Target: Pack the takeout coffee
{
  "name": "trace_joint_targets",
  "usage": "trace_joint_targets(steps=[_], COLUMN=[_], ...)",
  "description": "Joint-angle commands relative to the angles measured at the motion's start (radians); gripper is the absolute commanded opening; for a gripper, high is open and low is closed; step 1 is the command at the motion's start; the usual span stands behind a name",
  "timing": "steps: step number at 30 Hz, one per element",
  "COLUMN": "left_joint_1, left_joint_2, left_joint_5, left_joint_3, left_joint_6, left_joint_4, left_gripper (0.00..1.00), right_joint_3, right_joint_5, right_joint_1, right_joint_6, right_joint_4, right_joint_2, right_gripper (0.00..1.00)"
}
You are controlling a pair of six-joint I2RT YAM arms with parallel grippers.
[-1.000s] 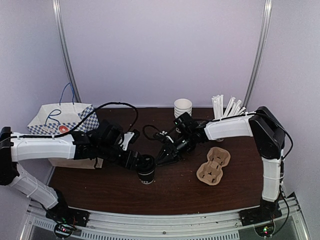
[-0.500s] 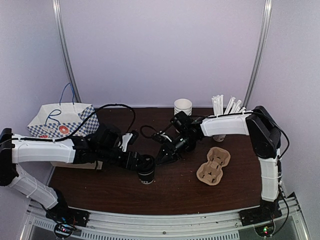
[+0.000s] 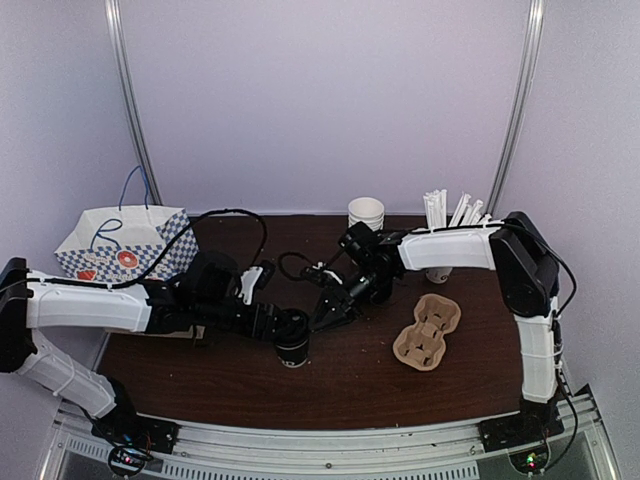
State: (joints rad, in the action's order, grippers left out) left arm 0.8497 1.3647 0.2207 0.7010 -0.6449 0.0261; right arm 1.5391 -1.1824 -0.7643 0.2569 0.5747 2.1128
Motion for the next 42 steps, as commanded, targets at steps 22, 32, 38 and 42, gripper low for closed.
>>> trace_joint_targets(steps=[22, 32, 38, 42], left_joint_1=[-0.103, -0.080, -0.052, -0.038], left_joint_2=[0.120, -0.066, -0.204, -0.233], left_joint_5=[0.106, -0.006, -0.075, -0.043], left_joint_3=[0.351, 0.270, 0.096, -0.003], left_joint_6=[0.412, 0.225, -0.087, -0.195], left_joint_4=[0.285, 0.395, 0.383, 0.279], left_gripper=[0.76, 0.77, 0.69, 0.68], right_joint_3=[-0.075, 0.068, 0.171, 0.220], right_joint_5=[-0.011, 0.206, 0.288, 0.241], right_joint_1=[-0.009, 0.029, 0.040, 0.046], right_joint_6=[-0.174, -0.332, -0.355, -0.314], right_joint_4=[0.048, 0.214, 0.246, 0.209], right_joint_2=[-0.184, -0.176, -0.097, -0.030], right_gripper=[0.38, 0.31, 0.24, 0.25])
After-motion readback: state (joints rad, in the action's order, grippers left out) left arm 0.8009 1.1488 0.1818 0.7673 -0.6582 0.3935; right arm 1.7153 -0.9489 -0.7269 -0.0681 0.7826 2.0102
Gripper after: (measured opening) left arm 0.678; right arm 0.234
